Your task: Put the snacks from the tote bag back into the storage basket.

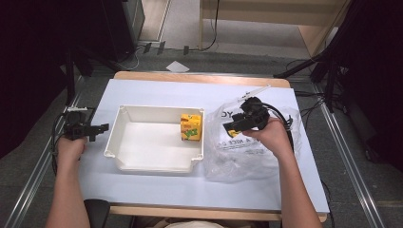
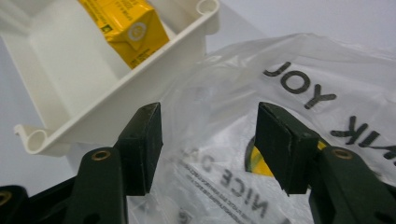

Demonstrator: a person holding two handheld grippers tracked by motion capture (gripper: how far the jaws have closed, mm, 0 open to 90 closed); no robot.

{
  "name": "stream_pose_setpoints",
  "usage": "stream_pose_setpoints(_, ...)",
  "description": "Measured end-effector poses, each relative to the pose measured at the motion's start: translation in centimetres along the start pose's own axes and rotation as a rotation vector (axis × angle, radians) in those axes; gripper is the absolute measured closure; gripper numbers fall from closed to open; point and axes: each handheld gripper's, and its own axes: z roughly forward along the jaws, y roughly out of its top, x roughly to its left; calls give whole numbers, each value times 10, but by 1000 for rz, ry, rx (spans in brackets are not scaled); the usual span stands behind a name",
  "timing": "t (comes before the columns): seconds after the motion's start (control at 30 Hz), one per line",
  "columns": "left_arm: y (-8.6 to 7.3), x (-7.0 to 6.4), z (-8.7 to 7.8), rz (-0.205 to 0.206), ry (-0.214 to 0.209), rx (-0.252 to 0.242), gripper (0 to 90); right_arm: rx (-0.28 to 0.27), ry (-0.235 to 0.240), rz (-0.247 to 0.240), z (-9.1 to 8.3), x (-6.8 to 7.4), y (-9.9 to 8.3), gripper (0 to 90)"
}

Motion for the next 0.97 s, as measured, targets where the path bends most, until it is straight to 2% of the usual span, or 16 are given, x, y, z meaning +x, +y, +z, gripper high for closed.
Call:
stream_pose_setpoints(0.17,0,0,0,3,2,1,213,12,-32,14,0,-10,-5,420)
stream_pose_setpoints(0.27,0,1,0,0,0,0,213,14,-37,17,0,-14,-7,417)
stream_pose_setpoints(0.6,0,1,0,0,1,0,213,22,-58,70,-2,-32,-17,415)
stream_pose_setpoints(0.97,0,1,0,1,1,-1,213,27,-55,77,-3,-34,-18,410)
